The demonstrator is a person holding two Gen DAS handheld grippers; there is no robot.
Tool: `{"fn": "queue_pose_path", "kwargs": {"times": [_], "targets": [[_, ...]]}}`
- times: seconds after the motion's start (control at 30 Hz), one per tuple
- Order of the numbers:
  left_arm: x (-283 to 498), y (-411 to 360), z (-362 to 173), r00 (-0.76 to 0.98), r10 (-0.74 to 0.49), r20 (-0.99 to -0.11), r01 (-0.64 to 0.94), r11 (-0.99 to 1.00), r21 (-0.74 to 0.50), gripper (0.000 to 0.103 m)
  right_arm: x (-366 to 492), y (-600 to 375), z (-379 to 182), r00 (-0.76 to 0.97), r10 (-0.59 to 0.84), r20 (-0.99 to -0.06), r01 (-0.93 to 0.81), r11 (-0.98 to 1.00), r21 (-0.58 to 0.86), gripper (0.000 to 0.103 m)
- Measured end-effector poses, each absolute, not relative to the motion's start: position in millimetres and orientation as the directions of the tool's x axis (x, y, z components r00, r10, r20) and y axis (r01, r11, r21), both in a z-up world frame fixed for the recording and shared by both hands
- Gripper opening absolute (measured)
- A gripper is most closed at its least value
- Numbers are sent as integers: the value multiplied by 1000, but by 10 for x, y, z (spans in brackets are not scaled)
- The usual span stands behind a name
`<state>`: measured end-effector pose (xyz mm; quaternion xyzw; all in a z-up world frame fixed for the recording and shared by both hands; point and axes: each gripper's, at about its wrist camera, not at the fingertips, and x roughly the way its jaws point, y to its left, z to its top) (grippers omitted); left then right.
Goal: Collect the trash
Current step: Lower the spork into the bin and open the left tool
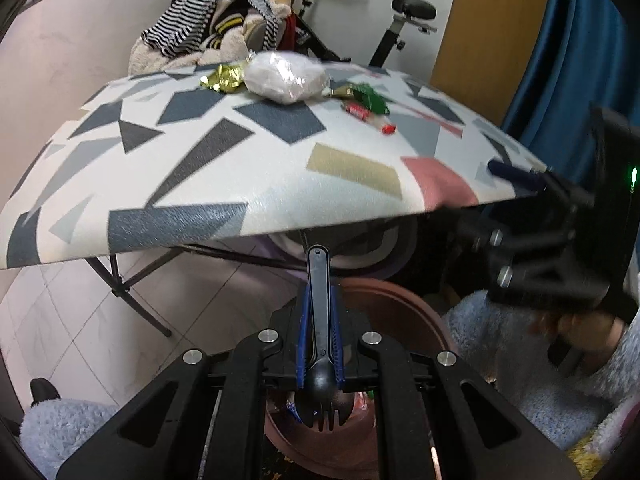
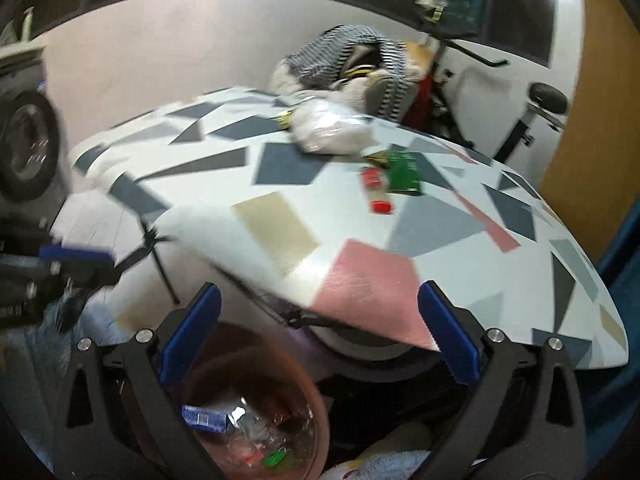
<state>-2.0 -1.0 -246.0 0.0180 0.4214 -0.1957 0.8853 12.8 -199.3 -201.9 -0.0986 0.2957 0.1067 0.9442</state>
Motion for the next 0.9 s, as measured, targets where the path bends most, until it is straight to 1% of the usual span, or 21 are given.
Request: {"fn": "queue_pose_path", "kwargs": {"times": [0.07, 0.2, 0.37, 0.7, 0.8, 0.9], "targets": [[34, -46, -2565, 534, -314, -785, 359, 925, -126, 10, 171, -2031, -2060, 806, 100, -584, -218, 966, -135, 97], [94, -126, -2738, 478, -290, -829, 365, 924, -113, 10, 294, -2130, -2040, 795, 68, -603, -190, 972, -140, 97], [83, -201, -2786, 461, -292, -838, 395, 913, -101, 10, 261, -2231, -2065, 796, 70, -601, -179, 976, -123, 97], [104, -211, -2825, 443, -291, -848, 394, 913, -108, 11, 255, -2187, -2110, 801, 69, -595, -185, 973, -136, 97], [107, -200, -2817, 447, -292, -845, 388, 915, -111, 12, 250, -2170, -2113, 804, 70, -591, -190, 971, -143, 97], [118, -175, -2806, 453, -290, -843, 375, 920, -115, 21, 249, -2162, -2112, 810, 63, -583, -184, 971, -151, 97]]}}
